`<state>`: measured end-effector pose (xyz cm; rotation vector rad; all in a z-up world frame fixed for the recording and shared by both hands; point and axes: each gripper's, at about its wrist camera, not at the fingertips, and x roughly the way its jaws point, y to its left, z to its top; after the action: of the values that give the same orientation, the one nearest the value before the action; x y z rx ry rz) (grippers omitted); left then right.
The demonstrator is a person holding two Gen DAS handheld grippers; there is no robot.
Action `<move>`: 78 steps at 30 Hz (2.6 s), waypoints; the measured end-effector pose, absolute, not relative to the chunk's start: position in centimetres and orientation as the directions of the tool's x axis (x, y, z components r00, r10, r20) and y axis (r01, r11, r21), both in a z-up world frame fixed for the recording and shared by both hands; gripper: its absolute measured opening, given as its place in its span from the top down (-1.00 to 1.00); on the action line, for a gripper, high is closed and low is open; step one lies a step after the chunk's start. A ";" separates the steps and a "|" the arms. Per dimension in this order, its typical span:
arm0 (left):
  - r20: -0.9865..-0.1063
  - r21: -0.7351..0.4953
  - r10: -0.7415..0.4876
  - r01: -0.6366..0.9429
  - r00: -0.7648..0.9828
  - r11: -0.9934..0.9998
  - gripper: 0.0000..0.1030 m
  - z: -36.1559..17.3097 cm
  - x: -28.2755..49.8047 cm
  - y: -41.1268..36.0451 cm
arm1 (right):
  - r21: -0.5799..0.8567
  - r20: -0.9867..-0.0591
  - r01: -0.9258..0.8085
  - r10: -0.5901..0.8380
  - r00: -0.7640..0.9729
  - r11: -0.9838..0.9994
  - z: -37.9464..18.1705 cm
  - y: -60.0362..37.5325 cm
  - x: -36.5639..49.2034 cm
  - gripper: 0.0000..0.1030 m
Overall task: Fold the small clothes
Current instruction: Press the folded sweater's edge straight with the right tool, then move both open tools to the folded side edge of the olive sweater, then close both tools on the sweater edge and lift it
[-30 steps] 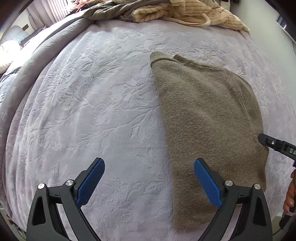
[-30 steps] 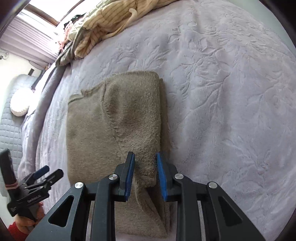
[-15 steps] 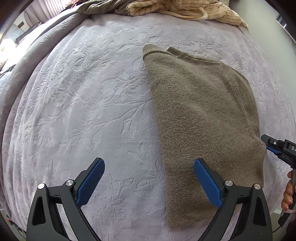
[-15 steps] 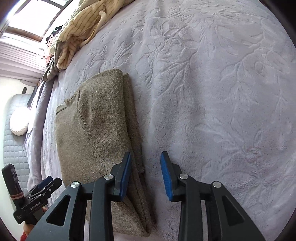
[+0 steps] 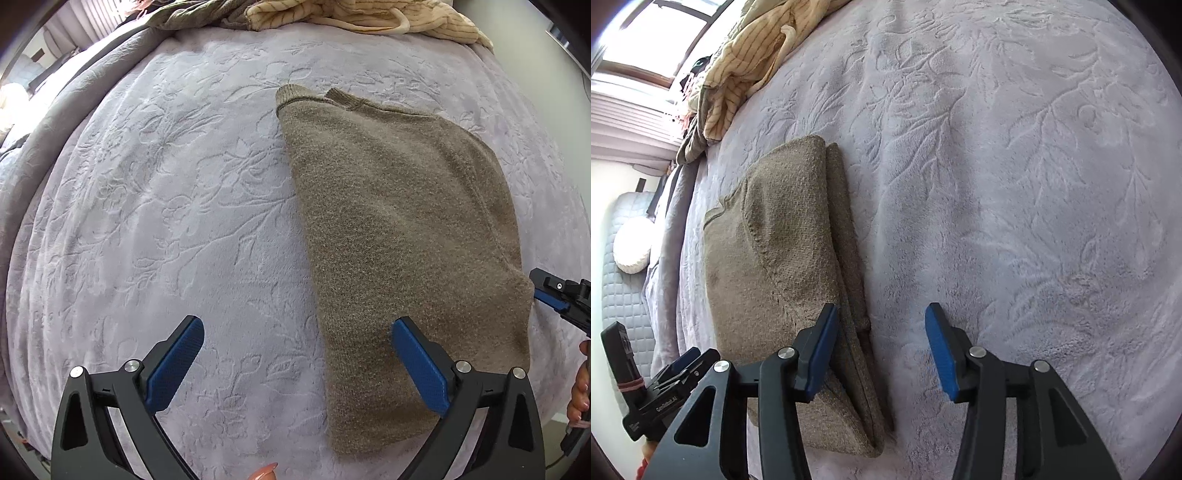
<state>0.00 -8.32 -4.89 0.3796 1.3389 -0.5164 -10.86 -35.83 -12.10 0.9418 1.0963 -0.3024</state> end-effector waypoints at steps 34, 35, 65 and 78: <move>-0.907 -0.420 -0.395 0.408 -0.148 0.811 -0.98 -9.2 8.7 -7.0 | 0.710 -0.704 0.467 0.517 0.488 0.526 -14.6 -39.5 -4.4 -0.04; -0.893 -0.449 -0.414 0.406 -0.177 0.796 -0.98 -9.7 8.8 -7.1 | 0.724 -0.690 0.455 0.542 0.479 0.519 -14.9 -39.4 -4.6 -0.04; -0.907 -0.400 -0.404 0.548 -0.121 0.735 -0.60 -9.2 3.3 -13.5 | 0.820 -0.571 0.376 0.669 0.476 0.432 -18.3 -36.4 -0.1 0.19; -0.810 -0.563 -0.566 0.471 -0.153 0.679 0.08 -4.6 3.9 -9.7 | 0.916 -0.384 0.339 0.714 0.585 0.215 -14.5 -34.9 -2.2 0.37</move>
<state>3.87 -9.74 -4.59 -0.0831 1.4674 -0.9069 -2.19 -34.90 -14.49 1.3852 0.9816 0.3291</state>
